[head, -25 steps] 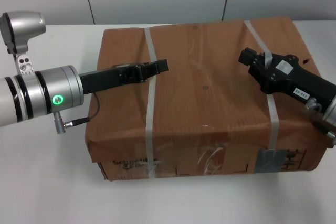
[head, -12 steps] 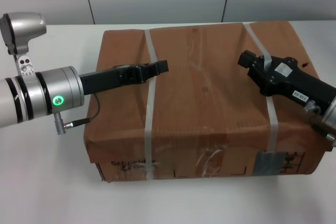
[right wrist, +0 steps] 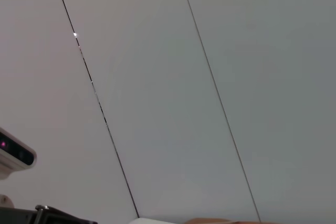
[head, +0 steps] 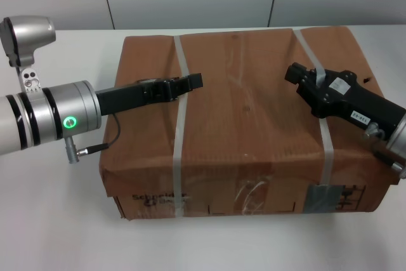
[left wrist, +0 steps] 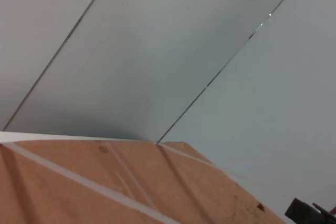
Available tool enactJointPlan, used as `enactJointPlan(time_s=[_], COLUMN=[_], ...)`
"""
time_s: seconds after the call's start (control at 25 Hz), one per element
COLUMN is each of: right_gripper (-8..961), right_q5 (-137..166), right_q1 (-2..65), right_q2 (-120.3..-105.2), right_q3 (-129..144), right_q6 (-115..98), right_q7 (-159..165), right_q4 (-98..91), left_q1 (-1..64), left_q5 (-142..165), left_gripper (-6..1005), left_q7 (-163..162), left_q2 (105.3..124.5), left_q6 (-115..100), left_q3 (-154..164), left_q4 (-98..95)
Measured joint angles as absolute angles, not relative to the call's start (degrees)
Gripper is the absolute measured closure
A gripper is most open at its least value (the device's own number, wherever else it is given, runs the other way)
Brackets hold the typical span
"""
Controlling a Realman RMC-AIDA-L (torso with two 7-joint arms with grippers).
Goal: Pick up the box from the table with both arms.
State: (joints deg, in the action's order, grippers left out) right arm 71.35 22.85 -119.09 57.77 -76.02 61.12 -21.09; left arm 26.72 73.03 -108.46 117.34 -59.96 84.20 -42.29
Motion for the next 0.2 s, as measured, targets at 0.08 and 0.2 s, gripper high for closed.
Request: enactJointPlan(time_s=[0.08, 0.2], right_gripper=[877, 877], right_q5=[71.35, 71.36], right_q1=[22.85, 22.85], right_q2=[-119.09, -119.09], right_q3=[57.76, 57.75], right_q6=[-76.0, -75.96], right_q7=[61.11, 61.1], right_q4=[-21.09, -21.09], left_q1=[26.72, 26.72], left_q5=[73.03, 73.03], left_gripper=[906, 906], left_q7=[-108.46, -108.45], left_q2=[117.33, 117.34], left_q6=[-59.91, -59.87], left_q3=[84.2, 84.2], left_q4=[-42.27, -42.27])
